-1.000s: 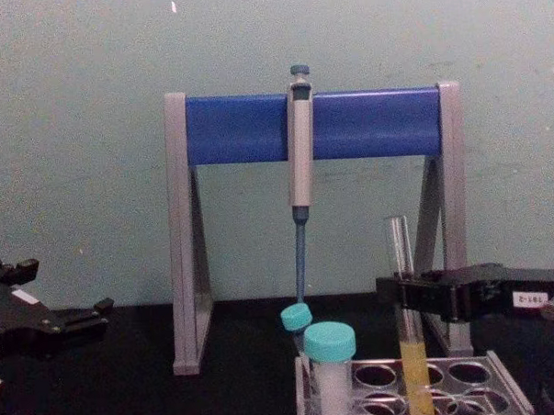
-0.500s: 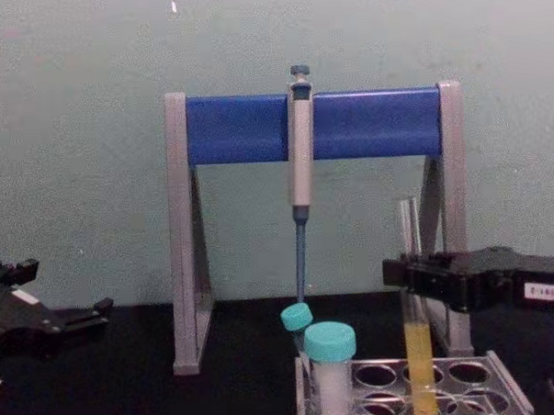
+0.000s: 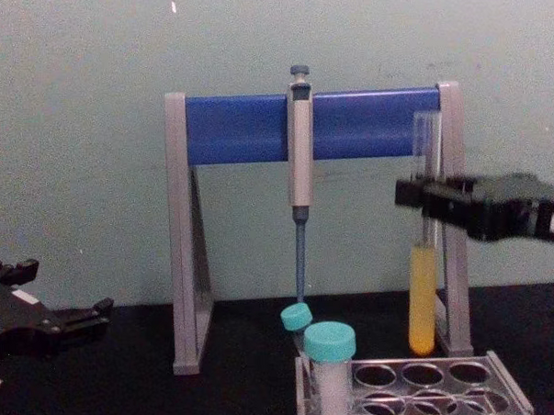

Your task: Pick up the test tube from the test tube rack, shake it, then place it back into the test tube rack.

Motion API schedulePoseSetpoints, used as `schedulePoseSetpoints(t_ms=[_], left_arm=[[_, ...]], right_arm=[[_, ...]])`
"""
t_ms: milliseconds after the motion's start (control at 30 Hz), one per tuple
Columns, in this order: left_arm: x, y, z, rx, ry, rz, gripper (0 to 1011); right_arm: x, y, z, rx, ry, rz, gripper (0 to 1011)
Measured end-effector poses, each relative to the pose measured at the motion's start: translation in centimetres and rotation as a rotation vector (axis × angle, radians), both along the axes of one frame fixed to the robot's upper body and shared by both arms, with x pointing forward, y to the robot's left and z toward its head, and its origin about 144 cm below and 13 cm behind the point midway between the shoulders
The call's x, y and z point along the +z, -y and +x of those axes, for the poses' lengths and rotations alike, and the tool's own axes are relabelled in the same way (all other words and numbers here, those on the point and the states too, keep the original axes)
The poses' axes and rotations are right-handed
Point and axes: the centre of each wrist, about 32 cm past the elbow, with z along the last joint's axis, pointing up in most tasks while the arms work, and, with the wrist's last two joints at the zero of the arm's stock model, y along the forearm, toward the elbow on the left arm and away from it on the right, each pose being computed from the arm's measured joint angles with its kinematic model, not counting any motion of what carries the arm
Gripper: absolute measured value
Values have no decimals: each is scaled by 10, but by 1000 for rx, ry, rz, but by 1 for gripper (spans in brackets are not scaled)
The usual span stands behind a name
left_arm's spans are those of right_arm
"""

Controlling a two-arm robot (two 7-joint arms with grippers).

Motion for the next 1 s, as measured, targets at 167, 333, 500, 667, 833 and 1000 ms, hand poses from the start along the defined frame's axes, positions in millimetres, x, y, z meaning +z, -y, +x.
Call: schedulePoseSetpoints(t_ms=[167, 333, 500, 667, 833, 1000], left_arm=[[0, 0, 0, 0, 0, 0, 1010], [0, 0, 0, 0, 0, 0, 1009], [0, 0, 0, 0, 0, 0, 1010], [0, 0, 0, 0, 0, 0, 1010], [0, 0, 0, 0, 0, 0, 1010], [0, 0, 0, 0, 0, 0, 1010]], right_arm=[[11, -1, 0, 10, 55, 27, 225], [17, -6, 3, 19, 81, 43, 225], [18, -9, 7, 25, 83, 50, 225], [17, -11, 12, 28, 76, 50, 225], [16, -11, 14, 22, 73, 47, 225], [15, -3, 12, -14, 69, 34, 225]])
